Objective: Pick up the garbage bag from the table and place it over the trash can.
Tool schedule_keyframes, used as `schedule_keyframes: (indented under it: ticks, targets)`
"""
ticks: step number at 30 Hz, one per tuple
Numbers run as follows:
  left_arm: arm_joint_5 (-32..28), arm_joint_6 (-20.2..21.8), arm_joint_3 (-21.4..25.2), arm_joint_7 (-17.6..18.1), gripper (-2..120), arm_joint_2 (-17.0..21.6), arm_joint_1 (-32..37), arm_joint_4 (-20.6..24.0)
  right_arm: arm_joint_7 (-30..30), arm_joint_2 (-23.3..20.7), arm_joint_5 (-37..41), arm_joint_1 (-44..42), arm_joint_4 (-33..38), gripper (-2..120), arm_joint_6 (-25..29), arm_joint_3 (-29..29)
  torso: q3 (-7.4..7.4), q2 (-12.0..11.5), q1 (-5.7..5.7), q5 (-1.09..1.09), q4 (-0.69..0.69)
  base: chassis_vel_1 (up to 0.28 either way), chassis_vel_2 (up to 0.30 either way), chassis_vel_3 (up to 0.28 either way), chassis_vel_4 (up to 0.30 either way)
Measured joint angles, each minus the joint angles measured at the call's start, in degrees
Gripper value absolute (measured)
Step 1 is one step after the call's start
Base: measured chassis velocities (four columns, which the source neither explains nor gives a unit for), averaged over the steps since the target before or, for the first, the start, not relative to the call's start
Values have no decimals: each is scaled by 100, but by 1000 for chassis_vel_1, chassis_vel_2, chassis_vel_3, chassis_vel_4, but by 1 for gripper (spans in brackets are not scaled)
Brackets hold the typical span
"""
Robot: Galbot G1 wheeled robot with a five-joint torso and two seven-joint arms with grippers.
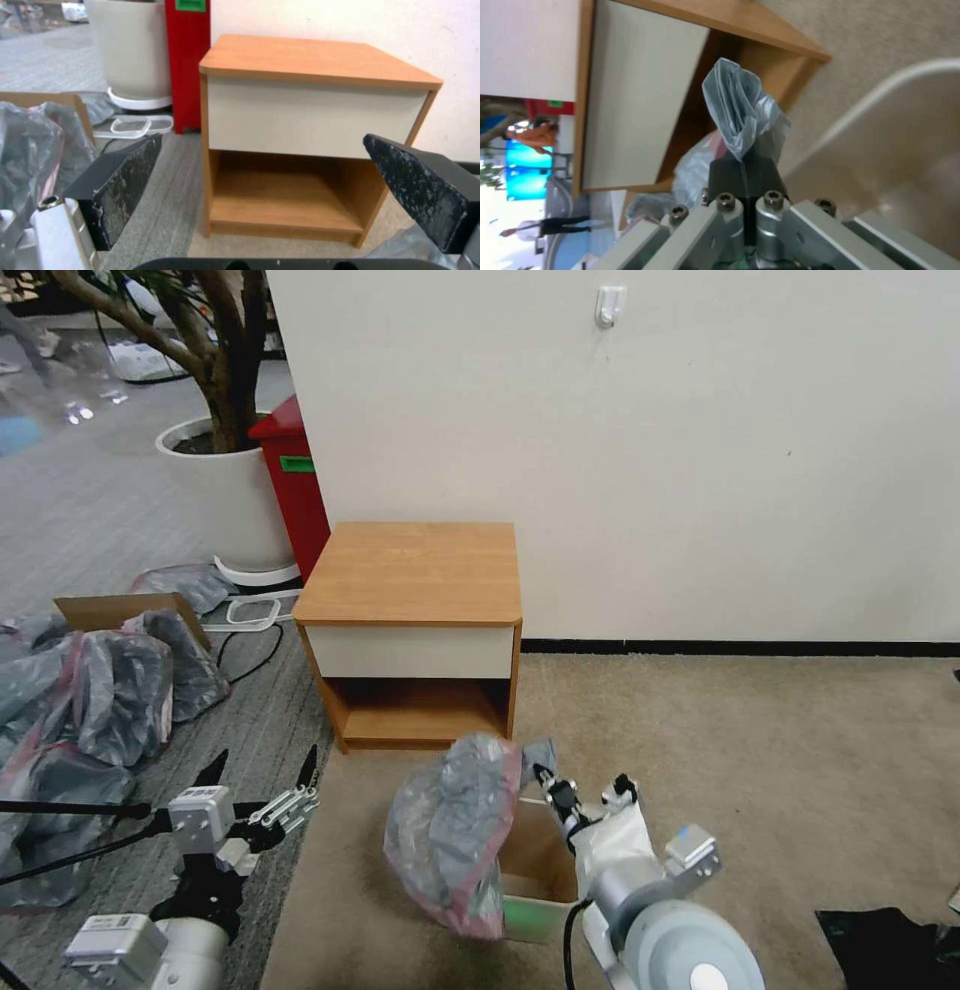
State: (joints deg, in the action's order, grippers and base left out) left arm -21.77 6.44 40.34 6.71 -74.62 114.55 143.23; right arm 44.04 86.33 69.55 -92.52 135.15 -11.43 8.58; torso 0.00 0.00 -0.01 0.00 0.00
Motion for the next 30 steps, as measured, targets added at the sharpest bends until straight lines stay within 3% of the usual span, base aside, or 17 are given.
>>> schedule_keyframes:
  ticks: [20,26,30]
  targets:
    - [-44,101,-65,-2,100,26,-58,0,737,74,-435,-361,-55,0,342,-329,0,0,0,0,0,0,0,0,0]
    - [-46,109,-103,-4,100,4,-112,0,824,12,-457,-373,-19,16,241,-361,0,0,0,0,0,0,0,0,0]
    - [-46,111,-109,-6,100,5,-134,0,803,-92,-458,-247,-95,34,142,-324,0,0,0,1,0,0,0,0,0]
